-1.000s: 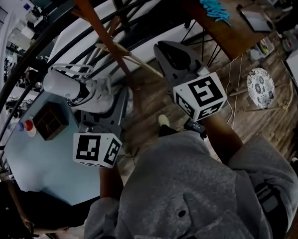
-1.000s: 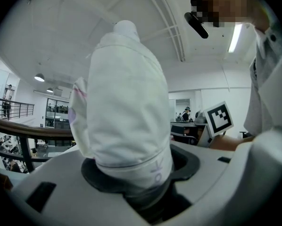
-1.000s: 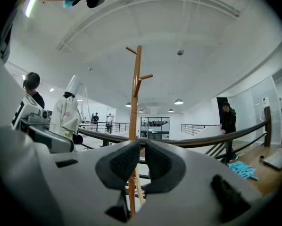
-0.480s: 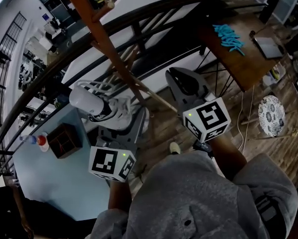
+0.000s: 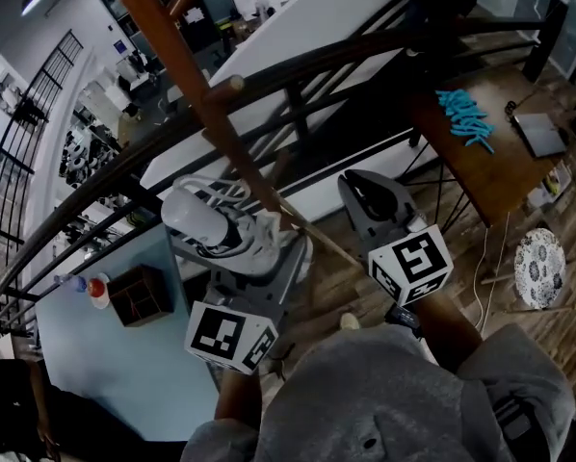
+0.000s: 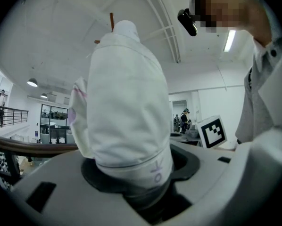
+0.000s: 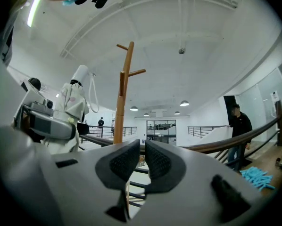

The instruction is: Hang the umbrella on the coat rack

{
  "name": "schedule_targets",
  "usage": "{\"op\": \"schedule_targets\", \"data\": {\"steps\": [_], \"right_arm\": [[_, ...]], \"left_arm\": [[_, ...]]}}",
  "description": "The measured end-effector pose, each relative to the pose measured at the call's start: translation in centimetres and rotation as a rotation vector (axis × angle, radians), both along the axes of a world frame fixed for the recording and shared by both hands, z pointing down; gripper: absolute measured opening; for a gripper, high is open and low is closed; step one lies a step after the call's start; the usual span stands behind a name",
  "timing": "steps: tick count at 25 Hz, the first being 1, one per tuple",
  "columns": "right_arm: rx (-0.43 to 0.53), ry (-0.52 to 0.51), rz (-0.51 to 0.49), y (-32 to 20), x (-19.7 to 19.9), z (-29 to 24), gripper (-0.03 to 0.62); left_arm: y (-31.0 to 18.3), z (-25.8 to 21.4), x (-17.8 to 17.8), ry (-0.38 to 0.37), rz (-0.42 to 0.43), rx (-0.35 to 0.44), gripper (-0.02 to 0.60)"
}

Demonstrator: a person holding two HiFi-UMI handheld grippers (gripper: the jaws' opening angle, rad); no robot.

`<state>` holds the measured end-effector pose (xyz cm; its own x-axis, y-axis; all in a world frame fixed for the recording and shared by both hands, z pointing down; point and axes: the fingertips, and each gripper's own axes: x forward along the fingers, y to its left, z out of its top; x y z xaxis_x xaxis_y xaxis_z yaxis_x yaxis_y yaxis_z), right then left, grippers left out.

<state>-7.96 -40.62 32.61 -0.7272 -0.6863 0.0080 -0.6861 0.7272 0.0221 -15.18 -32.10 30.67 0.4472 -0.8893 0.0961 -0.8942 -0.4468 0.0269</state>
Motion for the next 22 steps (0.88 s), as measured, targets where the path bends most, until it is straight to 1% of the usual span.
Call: {"op": "schedule_targets", "data": {"steps": [6, 12, 15, 22], "right_arm": [[0.001, -0.036, -0.037, -1.5, -0.1, 0.1, 0.046], [-0.009, -0.068, -0.071, -2.5, -0.2, 0.0, 0.046], [-0.010, -0.077, -0.087, -2.7, -0.2, 0.0, 0.046], [0.013, -0.099, -0.100, -3.1, -0.6, -1.0, 0.046]], "left_arm": [[-0.6, -1.7, 1.6, -0.041, 0.014, 0.042, 0.244], [-1.2, -4.1, 3.3, -0.075, 0.055, 0.072, 0.244], [-1.5, -5.7, 4.0, -0.099, 0.064, 0.107, 0.244], [-2.7, -9.5, 4.9, -0.148, 0.113, 0.178, 0.244]]}}
